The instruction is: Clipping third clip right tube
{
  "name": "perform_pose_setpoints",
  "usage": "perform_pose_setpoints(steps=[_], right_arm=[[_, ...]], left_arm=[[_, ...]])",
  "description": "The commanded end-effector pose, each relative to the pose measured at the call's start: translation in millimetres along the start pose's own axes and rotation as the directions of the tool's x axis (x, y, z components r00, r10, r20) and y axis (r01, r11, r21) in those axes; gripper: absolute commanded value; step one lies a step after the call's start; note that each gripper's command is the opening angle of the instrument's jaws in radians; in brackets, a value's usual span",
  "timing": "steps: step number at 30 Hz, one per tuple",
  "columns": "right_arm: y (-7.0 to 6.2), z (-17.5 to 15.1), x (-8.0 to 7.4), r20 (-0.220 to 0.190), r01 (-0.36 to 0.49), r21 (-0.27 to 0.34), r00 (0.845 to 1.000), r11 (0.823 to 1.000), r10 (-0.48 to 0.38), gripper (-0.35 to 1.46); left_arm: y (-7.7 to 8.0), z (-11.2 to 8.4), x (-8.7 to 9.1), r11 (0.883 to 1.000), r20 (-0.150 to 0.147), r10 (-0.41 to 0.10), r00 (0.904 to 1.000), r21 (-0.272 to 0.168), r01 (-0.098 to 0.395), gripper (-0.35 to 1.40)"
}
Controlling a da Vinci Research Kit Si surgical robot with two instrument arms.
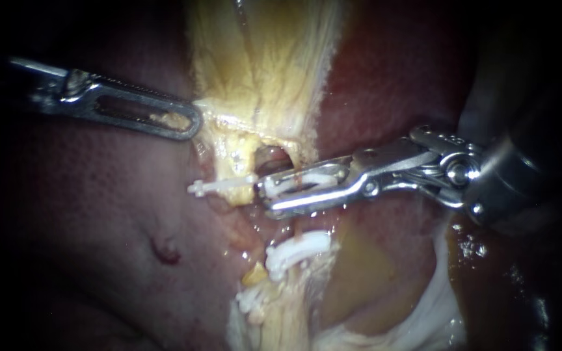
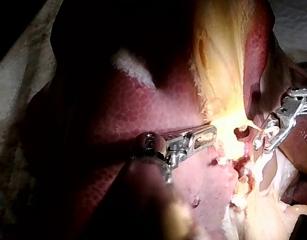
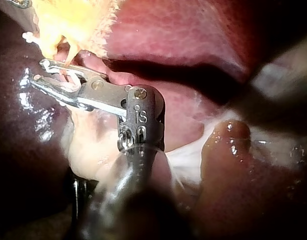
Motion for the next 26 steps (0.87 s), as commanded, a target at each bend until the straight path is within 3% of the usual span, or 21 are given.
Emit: perform_pose_setpoints(steps=[1, 6, 9, 17, 26], right_arm=[[0.0, -0.1, 0.0, 0.000, -0.006, 0.001, 1.000, 1.000, 0.006, -0.16], [0.0, -0.3, 0.0, -0.001, -0.024, 0.002, 1.000, 1.000, 0.024, -0.35], [0.1, -0.5, -0.2, -0.003, -0.064, 0.000, 0.998, 0.998, 0.064, -0.35], [0.1, -0.4, -0.9, 0.022, -0.069, -0.010, 0.997, 0.998, 0.069, -0.35], [0.3, -0.5, -1.1, 0.022, -0.074, -0.011, 0.997, 0.997, 0.074, -0.35]], left_arm=[[0.0, 0.0, 0.0, 1.000, 0.000, 0.000, 1.0000, 0.000, 0.000, -0.35], [0.2, 0.0, 0.0, 1.000, 0.000, 0.000, 1.0000, 0.000, 0.000, -0.35], [0.2, 0.0, 0.0, 1.000, 0.000, 0.000, 1.0000, 0.000, 0.000, -0.35], [0.2, 0.0, 0.0, 1.000, 0.000, 0.000, 1.0000, 0.000, 0.000, -0.35], [0.2, 0.0, 0.0, 1.000, 0.000, 0.000, 1.0000, 0.000, 0.000, -0.35]])
